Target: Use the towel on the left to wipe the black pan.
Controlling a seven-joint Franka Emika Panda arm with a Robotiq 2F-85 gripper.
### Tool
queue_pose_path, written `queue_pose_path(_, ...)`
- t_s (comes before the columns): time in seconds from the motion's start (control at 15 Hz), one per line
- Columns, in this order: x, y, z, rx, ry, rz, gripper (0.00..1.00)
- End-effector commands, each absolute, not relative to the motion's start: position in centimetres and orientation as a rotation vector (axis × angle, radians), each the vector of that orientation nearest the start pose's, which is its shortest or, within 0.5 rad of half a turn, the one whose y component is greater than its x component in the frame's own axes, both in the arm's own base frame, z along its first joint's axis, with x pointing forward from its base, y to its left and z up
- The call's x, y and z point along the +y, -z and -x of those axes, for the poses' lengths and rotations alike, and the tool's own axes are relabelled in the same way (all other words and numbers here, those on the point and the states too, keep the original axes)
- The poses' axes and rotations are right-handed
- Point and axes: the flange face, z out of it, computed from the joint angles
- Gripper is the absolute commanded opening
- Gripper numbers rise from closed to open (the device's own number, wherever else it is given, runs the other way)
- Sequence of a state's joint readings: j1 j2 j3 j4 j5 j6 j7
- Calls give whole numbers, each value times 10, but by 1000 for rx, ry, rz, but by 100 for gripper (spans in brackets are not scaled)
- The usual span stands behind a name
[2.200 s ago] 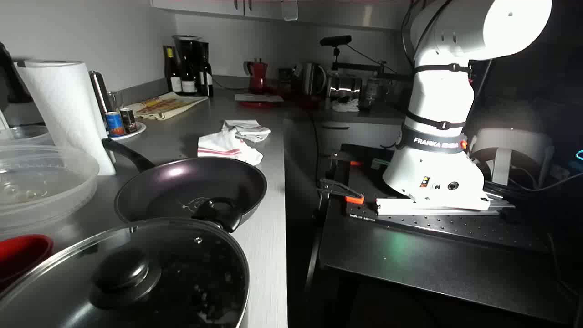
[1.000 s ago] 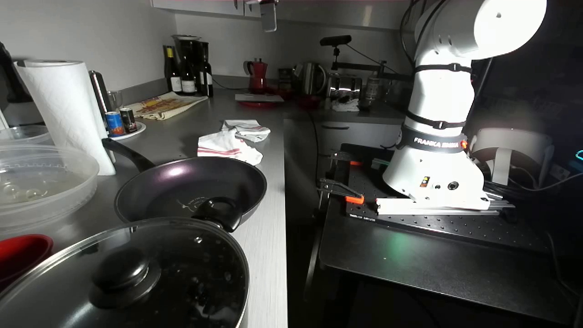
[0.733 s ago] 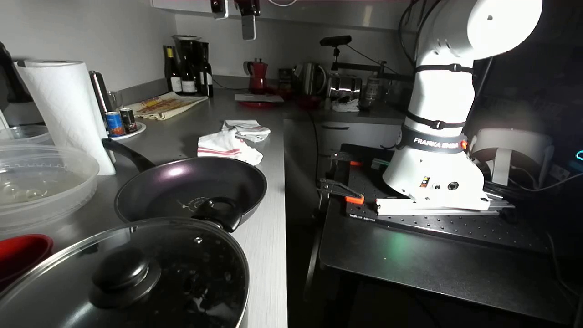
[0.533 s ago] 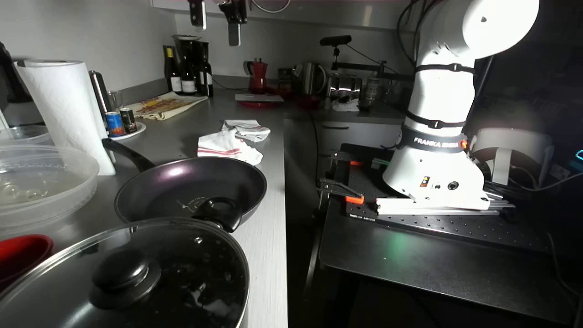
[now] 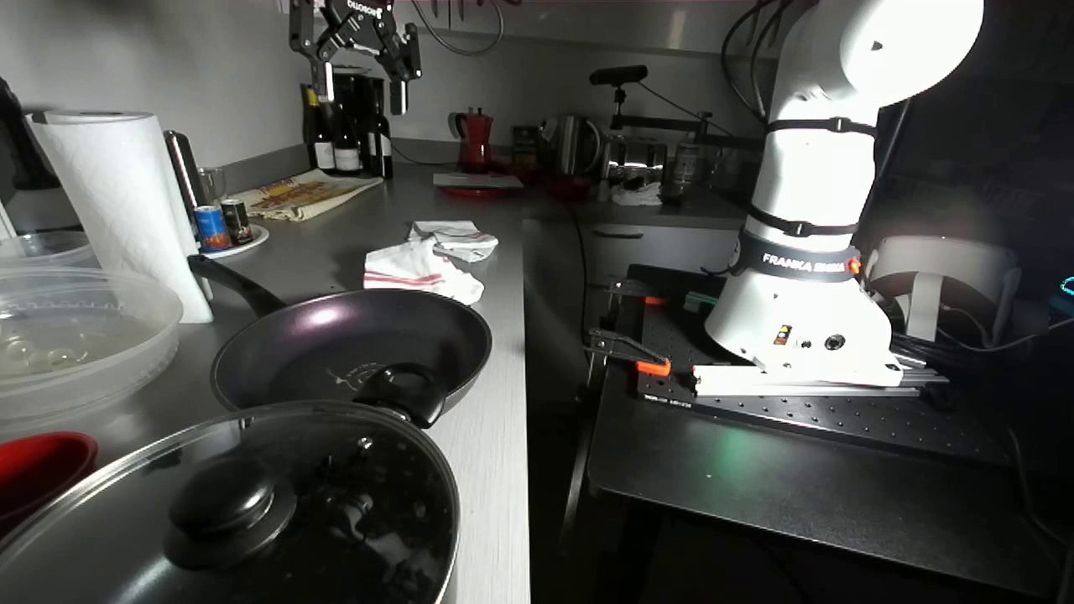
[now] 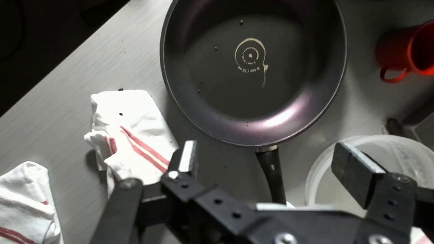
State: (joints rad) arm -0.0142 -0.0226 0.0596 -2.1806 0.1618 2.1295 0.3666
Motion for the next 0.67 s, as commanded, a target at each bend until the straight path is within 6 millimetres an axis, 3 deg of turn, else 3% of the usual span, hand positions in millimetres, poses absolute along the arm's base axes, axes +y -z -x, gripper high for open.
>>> queue_pose_path(0.0, 2, -380, -553, 731, -80, 2961, 100)
queue_pose_path(0.6, -66, -310, -571, 911, 26, 2962, 100)
